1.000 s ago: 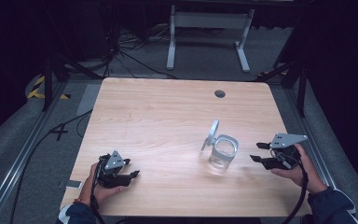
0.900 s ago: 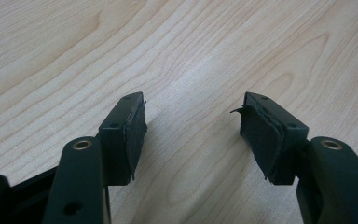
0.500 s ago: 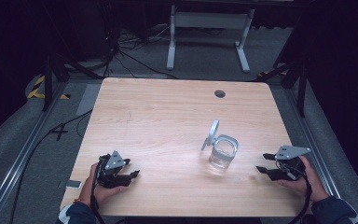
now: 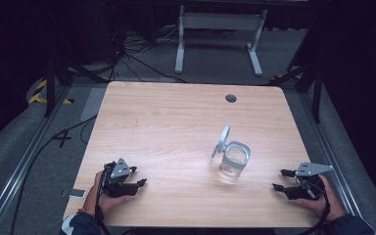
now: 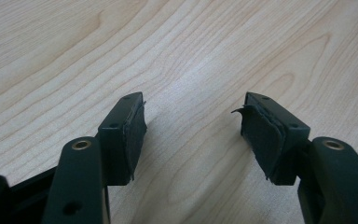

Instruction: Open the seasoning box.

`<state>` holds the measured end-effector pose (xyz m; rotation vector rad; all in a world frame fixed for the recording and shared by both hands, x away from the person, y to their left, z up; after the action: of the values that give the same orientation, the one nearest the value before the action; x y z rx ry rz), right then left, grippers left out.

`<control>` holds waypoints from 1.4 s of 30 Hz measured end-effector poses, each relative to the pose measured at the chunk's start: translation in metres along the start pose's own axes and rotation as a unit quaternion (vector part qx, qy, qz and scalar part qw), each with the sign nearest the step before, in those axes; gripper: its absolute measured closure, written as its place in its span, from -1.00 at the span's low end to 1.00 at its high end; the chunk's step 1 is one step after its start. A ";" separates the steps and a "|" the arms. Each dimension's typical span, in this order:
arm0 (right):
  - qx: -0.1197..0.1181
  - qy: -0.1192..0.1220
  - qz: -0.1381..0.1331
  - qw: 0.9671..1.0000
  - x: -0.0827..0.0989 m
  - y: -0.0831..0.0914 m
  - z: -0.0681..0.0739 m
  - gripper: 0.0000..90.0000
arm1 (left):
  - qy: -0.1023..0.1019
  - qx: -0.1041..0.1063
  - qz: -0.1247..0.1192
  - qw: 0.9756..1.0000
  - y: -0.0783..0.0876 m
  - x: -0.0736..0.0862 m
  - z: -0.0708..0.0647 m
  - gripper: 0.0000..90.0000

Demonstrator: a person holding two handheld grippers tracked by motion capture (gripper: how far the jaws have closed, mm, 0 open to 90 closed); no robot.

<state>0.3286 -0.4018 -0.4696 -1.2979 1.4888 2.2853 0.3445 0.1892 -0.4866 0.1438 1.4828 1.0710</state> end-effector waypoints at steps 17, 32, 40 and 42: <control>0.007 -0.008 -0.020 1.000 0.005 0.000 -0.001 -0.39 | -0.002 0.004 0.004 1.000 -0.002 -0.001 0.001 -0.19; 0.007 -0.008 -0.020 1.000 0.005 0.000 -0.001 -0.39 | -0.006 0.003 0.002 1.000 -0.002 -0.002 0.002 -0.20; 0.006 -0.007 -0.019 1.000 0.005 0.000 -0.001 -0.39 | -0.002 0.004 0.002 1.000 -0.003 -0.002 0.003 -0.21; 0.006 -0.007 -0.019 1.000 0.005 0.000 -0.001 -0.39 | -0.002 0.004 0.002 1.000 -0.003 -0.002 0.003 -0.21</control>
<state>0.3258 -0.4045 -0.4734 -1.2941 1.4571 2.2541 0.3488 0.1873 -0.4867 0.1540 1.4838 1.0678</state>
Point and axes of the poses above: each handheld gripper's, and its own axes: y roughly backward along the jaws, x roughly out of its underside, z roughly to its left, the point moved 1 cm from there along -y, roughly forward along the jaws, and after that the axes turned 14 degrees about -y, right-handed, at the moved point
